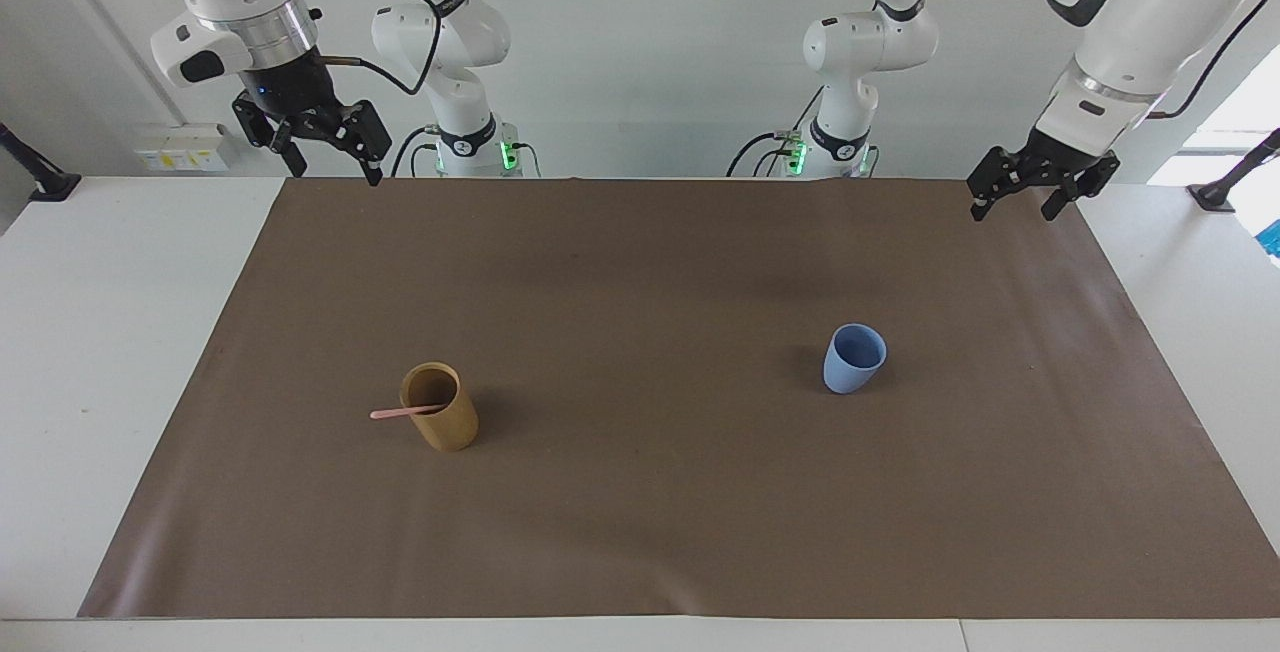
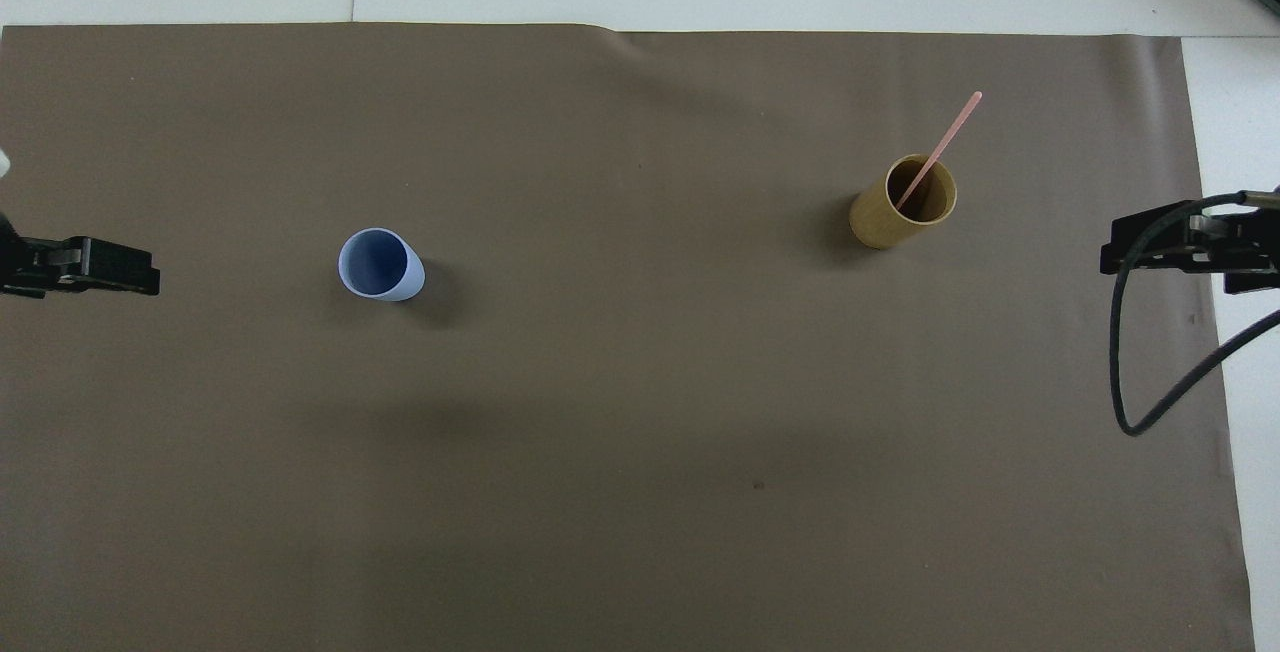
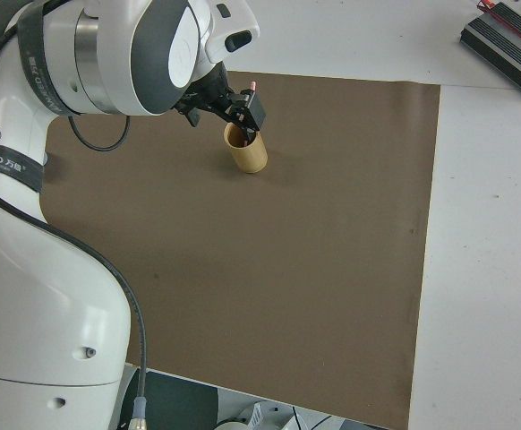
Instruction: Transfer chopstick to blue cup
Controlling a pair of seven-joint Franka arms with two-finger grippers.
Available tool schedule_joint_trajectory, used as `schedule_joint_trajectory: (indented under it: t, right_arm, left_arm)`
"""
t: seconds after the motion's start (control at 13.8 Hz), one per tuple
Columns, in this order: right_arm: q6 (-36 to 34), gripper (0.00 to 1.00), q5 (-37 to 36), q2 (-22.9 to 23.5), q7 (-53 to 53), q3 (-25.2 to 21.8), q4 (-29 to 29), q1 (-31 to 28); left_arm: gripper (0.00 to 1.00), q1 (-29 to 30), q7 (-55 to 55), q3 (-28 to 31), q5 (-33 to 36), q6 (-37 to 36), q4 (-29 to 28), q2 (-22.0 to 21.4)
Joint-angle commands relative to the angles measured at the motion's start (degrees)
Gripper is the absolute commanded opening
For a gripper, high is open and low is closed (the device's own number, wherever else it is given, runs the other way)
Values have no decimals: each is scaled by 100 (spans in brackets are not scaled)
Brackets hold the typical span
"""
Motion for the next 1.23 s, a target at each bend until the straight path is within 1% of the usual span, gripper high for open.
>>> schedule_joint_trajectory:
  t: [0.0, 0.36, 0.51, 0.58, 0.72, 0.8, 0.87, 1.01, 1.08, 1.16]
  right_arm:
    - [102, 100, -59, -101, -133, 33, -119, -54]
    - [234, 100, -85, -13, -116, 42, -67, -18]
    - [234, 100, -86, 31, -107, 42, -67, -18]
    - [225, 100, -85, 31, -116, 42, -67, -18]
    - [225, 100, -94, 75, -133, 51, -6, -27]
    - [225, 100, -94, 188, -133, 51, 117, -18]
    - [243, 100, -94, 285, -133, 77, 187, -10]
    - [522, 100, -77, 312, -133, 86, 188, -10]
    - [515, 100, -77, 321, -133, 77, 179, -10]
    - [498, 100, -77, 321, -133, 77, 188, -10]
  left_arm:
    - [100, -153, -344, -7, 39, 779, -282, 291]
    - [100, -521, -1195, -7, 38, 1843, -291, 1179]
    - [100, -662, -1390, -7, 38, 1976, -344, 1478]
    - [100, -758, -1417, -7, 38, 2116, -457, 1540]
    - [100, -856, -1426, -7, 38, 2659, -896, 1532]
    - [100, -873, -1443, -7, 38, 2819, -1011, 1532]
    - [100, -874, -1443, -7, 38, 2925, -1090, 1558]
    - [100, -874, -1400, -7, 38, 3109, -1283, 1629]
    - [100, -874, -1408, -7, 38, 3171, -1380, 1603]
    - [57, -882, -1426, -7, 38, 3128, -1407, 1585]
